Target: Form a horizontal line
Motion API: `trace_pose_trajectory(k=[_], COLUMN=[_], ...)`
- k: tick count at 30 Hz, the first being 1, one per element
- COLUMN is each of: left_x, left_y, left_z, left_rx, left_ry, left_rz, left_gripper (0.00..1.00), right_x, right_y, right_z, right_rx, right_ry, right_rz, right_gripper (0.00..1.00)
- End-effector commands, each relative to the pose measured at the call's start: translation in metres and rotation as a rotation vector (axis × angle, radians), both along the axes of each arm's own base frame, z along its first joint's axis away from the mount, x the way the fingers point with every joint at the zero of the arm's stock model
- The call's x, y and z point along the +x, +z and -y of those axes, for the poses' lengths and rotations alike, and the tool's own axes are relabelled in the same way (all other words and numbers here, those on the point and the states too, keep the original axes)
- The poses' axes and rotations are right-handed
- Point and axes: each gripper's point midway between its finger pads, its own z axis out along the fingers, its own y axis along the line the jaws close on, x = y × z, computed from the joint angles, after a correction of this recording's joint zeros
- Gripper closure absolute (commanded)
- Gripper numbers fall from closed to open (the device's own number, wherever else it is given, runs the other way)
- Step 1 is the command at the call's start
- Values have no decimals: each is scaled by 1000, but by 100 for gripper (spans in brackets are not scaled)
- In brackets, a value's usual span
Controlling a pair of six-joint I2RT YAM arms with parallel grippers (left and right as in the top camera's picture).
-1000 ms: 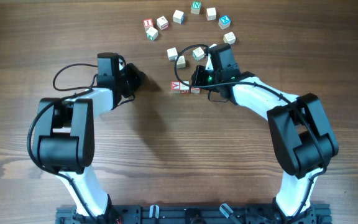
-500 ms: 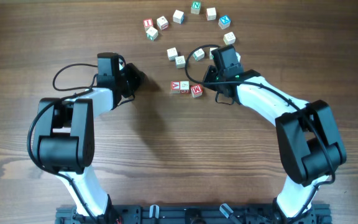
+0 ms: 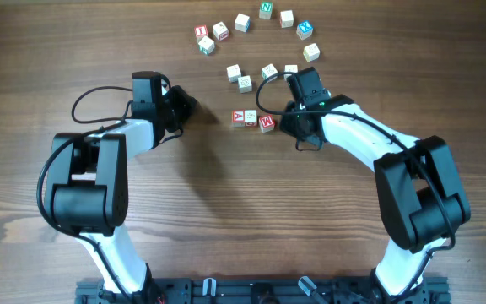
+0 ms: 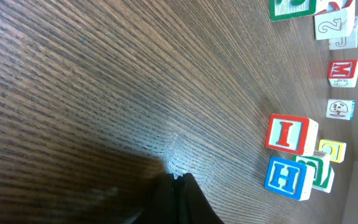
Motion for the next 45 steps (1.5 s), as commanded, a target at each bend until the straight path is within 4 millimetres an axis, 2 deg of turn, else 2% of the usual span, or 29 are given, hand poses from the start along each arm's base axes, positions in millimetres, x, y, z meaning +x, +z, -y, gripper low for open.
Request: trace_pose_trajectory(k=[1, 9, 23, 45], left_x=[-2, -3, -3, -3], left_y=[0, 0, 0, 0], left_z=[-5, -5, -5, -5], left_rx=[30, 30, 30, 30], left_ry=[2, 2, 2, 2], left_rz=[6, 5, 5, 5], left_gripper=[96, 96, 96, 96], right_x=[-6, -10, -5, -9], right_y=[8, 14, 15, 18], right_z=[-7, -48, -53, -67], right_rx=[36, 51, 52, 51], right_ry=[8, 195, 217, 275], right_rz=[-16, 55, 86, 110], right_gripper=[95, 96, 95, 95])
